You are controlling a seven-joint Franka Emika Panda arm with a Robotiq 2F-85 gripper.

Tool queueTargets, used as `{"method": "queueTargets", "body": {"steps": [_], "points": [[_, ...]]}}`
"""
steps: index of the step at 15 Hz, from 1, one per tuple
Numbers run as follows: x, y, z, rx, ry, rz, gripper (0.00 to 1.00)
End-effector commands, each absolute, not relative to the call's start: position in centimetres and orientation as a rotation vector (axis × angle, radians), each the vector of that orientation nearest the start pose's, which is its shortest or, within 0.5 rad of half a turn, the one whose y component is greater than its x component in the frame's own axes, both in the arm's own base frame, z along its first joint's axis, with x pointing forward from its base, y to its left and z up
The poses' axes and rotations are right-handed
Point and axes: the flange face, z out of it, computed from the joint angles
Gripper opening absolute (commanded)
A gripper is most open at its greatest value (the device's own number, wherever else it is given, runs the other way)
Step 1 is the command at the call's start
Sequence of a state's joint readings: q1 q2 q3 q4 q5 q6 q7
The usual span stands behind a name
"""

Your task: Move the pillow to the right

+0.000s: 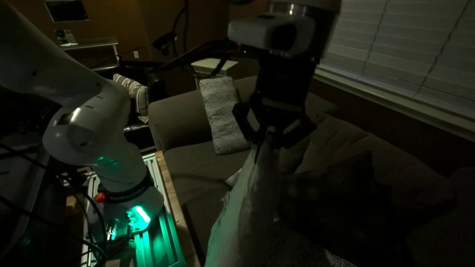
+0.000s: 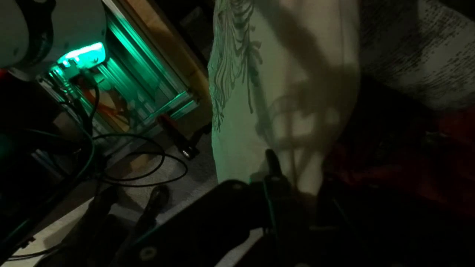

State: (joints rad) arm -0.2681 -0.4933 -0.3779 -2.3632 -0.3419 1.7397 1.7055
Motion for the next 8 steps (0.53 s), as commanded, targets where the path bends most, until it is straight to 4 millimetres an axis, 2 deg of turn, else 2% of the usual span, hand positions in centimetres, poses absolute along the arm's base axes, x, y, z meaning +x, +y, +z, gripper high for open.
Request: {"method": "queueTargets", "body": {"steps": [1,2,3,4,6,8], "points": [[30.9,-35.1,47.5,-1.389,3.102,0.193,0.03],[31.1,-36.9,47.0,-1.321,3.151,0.214,0.03],[29.1,-33.7,46.9,-1.387,3.093,0.174,0.03],[29.2,-34.9,46.3,-1.373,3.119,0.191,0.13],[29.5,-34.8,45.4,-1.389,3.133,0.204,0.13],[29.8,-34.3,45.7,-1.405,3.126,0.189,0.13]]}}
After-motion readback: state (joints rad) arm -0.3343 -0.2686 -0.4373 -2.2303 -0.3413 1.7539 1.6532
